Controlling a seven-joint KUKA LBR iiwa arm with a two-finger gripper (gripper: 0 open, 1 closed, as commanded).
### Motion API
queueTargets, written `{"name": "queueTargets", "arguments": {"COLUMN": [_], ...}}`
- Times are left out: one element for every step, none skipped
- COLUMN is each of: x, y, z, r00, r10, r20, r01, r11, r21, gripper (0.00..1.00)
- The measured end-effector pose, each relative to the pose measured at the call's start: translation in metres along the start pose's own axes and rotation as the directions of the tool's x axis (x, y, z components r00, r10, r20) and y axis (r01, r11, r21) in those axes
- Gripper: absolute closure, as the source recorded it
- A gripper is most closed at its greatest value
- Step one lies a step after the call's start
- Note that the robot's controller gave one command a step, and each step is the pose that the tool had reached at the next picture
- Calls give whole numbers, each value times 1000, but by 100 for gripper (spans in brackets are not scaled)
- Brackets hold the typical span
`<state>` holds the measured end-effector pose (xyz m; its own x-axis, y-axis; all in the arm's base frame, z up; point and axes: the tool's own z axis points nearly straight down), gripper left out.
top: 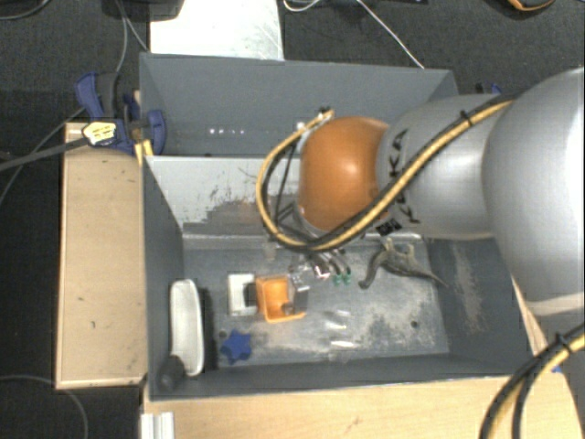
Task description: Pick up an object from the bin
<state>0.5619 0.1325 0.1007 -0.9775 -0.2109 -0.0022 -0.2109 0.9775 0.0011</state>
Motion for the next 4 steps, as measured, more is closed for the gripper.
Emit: {"name": "queueTargets", "arguments": {"x": [0,5,6,6], "y": [-7,-10,-10,-10], "z": [24,30,30,26], "r00": [999,997,996,997], "r10": [-41,-81,-85,-83], "r20": [3,-3,-3,-2], "r01": [41,81,85,83], "r11": [999,997,996,997], "r21": [-3,0,0,-1], "gripper": [0,100,100,100]}}
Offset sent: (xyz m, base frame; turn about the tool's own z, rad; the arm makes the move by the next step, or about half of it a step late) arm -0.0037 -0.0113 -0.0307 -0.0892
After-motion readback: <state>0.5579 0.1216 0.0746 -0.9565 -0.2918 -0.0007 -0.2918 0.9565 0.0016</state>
